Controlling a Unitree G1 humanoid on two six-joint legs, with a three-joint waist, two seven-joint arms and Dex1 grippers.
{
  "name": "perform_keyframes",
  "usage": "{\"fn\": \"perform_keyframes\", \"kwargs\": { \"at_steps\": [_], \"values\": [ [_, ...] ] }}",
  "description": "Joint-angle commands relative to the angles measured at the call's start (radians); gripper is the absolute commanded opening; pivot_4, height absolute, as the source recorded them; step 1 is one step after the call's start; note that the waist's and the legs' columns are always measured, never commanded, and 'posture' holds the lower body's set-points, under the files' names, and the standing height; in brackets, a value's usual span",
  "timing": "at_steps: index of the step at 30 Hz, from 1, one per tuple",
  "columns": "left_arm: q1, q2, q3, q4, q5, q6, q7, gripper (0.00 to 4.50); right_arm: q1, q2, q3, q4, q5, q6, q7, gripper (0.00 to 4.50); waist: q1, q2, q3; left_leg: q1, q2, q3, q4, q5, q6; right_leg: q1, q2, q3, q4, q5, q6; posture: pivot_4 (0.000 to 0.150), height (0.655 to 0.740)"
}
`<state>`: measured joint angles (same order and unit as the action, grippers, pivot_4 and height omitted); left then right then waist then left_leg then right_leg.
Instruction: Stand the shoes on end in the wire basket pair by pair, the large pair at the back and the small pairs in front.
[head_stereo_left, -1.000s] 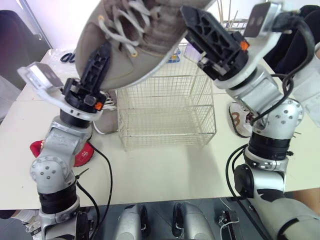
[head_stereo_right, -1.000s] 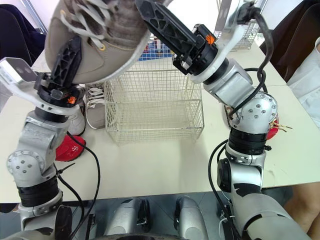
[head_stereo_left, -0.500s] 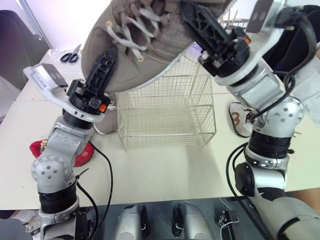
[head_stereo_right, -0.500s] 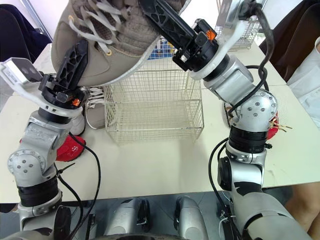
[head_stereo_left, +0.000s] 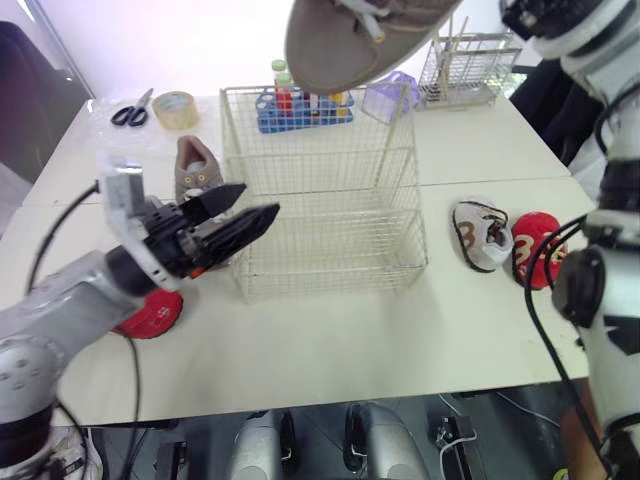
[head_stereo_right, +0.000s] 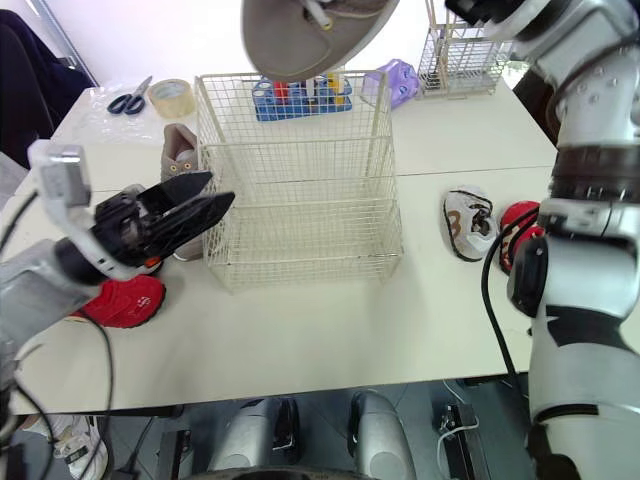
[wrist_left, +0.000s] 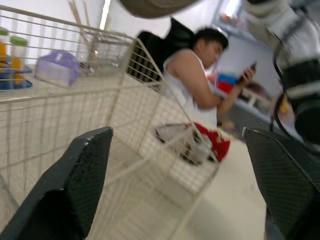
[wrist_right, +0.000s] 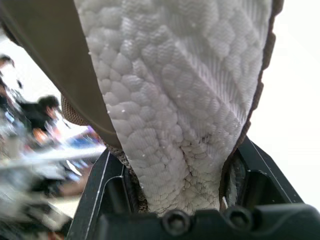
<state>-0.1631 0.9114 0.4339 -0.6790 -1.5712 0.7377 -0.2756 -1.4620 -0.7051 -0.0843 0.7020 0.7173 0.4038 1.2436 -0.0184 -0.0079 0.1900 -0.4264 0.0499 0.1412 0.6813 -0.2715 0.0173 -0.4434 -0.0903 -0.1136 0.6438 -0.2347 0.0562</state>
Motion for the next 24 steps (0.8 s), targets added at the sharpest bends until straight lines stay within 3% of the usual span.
{"fn": "perform_keyframes", "kwargs": {
  "at_steps": [1,8,20,24],
  "values": [
    [0.040,0.080,0.123,-0.060,-0.124,0.019,-0.021,4.43,-0.142,-0.028,0.031,0.231,-0.156,-0.160,0.162,1.65,-0.002,0.002,0.001,0.000,0.000,0.000,0.000,0.000,0.000,0.000,0.000,0.000,0.000,0.000,0.000,0.150,0.7400],
    [0.104,0.109,0.169,-0.074,-0.155,-0.004,-0.004,4.43,-0.251,0.014,0.047,0.485,-0.330,-0.246,0.308,1.65,-0.002,0.005,0.003,0.000,0.000,0.000,-0.001,0.000,-0.001,0.000,0.000,0.000,0.000,0.000,0.000,0.150,0.7400],
    [0.165,0.055,0.163,-0.109,-0.161,-0.064,0.067,4.43,-0.215,0.154,0.076,0.602,-0.549,-0.340,0.311,1.65,-0.002,0.005,0.004,0.000,0.000,0.000,0.000,0.001,-0.002,0.000,-0.001,0.000,0.000,0.000,0.000,0.150,0.7400],
    [0.197,0.057,0.156,-0.131,-0.144,-0.065,0.076,4.50,-0.211,0.164,0.047,0.618,-0.575,-0.341,0.281,3.59,0.000,0.005,0.004,0.000,0.000,0.000,0.000,0.001,-0.002,0.000,-0.001,0.000,0.000,0.000,0.000,0.150,0.7400]
  ]
}}
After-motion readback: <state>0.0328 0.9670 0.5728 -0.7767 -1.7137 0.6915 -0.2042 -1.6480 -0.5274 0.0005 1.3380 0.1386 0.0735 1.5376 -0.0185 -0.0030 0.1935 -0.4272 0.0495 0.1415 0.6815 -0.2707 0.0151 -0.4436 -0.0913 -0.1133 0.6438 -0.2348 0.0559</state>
